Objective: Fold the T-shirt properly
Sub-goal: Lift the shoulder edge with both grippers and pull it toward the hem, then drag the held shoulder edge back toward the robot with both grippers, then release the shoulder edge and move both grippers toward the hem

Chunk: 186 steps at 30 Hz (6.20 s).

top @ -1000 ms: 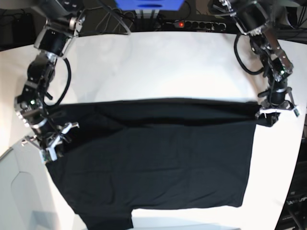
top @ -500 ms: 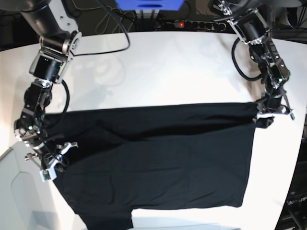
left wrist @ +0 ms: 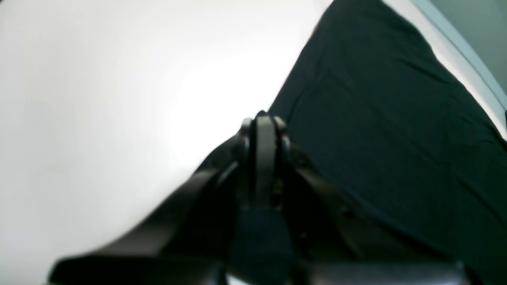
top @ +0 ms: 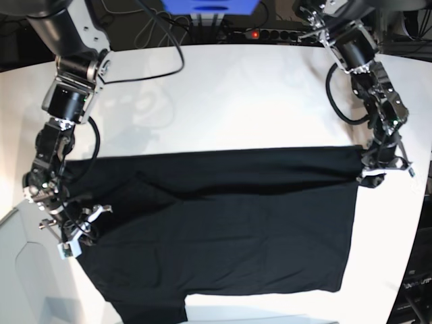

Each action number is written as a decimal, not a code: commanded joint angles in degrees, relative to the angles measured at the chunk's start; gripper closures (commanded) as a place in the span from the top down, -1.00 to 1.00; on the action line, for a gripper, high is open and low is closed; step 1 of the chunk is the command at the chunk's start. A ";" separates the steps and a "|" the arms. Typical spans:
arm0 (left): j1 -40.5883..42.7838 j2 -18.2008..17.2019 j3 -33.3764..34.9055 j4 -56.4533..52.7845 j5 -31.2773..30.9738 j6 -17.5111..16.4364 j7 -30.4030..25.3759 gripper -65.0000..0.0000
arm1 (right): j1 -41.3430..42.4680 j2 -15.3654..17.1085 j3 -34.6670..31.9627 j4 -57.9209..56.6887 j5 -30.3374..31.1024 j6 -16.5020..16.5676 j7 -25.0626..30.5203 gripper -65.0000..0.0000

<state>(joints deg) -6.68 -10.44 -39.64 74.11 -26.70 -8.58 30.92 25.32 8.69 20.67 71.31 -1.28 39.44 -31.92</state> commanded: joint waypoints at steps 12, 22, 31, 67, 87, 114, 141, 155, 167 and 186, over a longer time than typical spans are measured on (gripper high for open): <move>-2.16 -0.95 -0.05 0.22 -0.51 0.01 -1.42 -0.35 | 1.45 2.17 -4.62 1.00 0.80 0.56 1.28 -0.42; 5.23 -0.24 -0.14 5.67 -1.04 -0.61 -1.60 0.27 | -0.84 2.34 -4.80 2.67 0.88 0.56 1.28 0.10; 6.72 0.90 -0.05 -1.36 -1.04 -0.61 -2.04 0.28 | -9.72 2.26 -4.71 10.49 0.88 0.56 1.72 0.10; 5.58 -0.77 5.75 -5.40 -0.60 -0.70 -2.04 -1.00 | -14.38 9.47 11.55 -9.37 0.88 0.56 8.76 -0.20; 10.33 -1.65 1.70 14.38 -0.95 -0.52 7.11 -1.00 | -23.17 11.93 11.82 11.64 1.06 0.56 5.33 -1.00; 13.67 -1.65 0.47 17.01 -0.95 -0.52 16.07 -1.00 | -24.40 12.98 10.76 22.19 0.97 0.56 -12.78 -1.00; 38.02 4.06 -6.47 28.09 -1.04 -0.61 16.60 -1.00 | -49.19 6.04 16.92 22.45 1.23 0.56 -2.76 -1.00; 37.84 3.71 -6.21 28.09 -0.95 -0.61 16.69 -0.99 | -52.79 4.54 18.41 27.99 1.15 0.56 -2.94 -1.00; 38.98 3.80 -7.18 28.97 -0.95 -0.61 16.69 0.07 | -52.62 4.54 20.96 32.03 1.15 0.56 -3.02 -0.09; 18.24 3.71 -14.74 31.52 -0.51 -0.43 16.69 0.12 | -16.49 5.60 13.14 20.16 0.18 0.56 -3.11 -0.04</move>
<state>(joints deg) 11.73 -5.87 -54.24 104.81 -26.81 -9.02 48.95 8.03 13.39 33.63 90.37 -1.26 40.18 -35.92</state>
